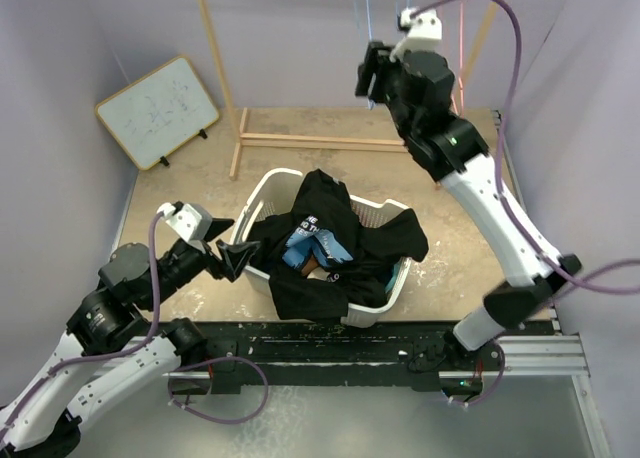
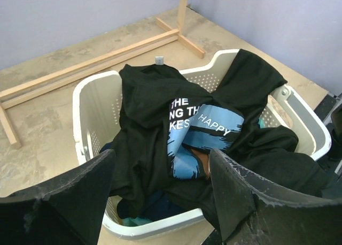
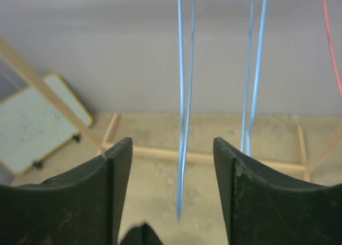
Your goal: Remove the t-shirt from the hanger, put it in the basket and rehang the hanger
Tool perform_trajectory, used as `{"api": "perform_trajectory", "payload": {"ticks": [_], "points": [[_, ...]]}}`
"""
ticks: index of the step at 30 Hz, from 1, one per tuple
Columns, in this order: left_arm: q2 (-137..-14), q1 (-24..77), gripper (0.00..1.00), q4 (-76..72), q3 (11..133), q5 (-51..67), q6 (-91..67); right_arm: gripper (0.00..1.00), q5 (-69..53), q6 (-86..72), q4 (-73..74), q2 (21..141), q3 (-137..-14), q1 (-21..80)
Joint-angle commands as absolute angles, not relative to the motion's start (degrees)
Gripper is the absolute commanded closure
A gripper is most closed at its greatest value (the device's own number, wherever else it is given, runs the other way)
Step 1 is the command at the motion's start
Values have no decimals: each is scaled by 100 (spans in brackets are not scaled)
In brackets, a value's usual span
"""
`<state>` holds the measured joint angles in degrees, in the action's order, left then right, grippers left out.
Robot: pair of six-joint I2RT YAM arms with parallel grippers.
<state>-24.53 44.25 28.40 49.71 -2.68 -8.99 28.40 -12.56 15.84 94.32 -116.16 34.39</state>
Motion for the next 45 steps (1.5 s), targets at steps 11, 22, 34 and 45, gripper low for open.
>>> {"api": "perform_trajectory", "payload": {"ticks": [11,22,34,45], "points": [[-5045,4421,27,2970,6217,739,-898,29,1527,-2246,2658,4666,-7826,3458],[-7662,4419,19,3529,7412,1130,-814,30,1564,-2410,3430,3217,-7155,3460],[-7651,4349,100,4249,9108,-626,-610,30,1763,-2378,3745,2874,-7339,3452],[-7783,4320,100,5556,12409,-2059,-104,30,1855,-2399,3661,2775,-7405,3457]]}}
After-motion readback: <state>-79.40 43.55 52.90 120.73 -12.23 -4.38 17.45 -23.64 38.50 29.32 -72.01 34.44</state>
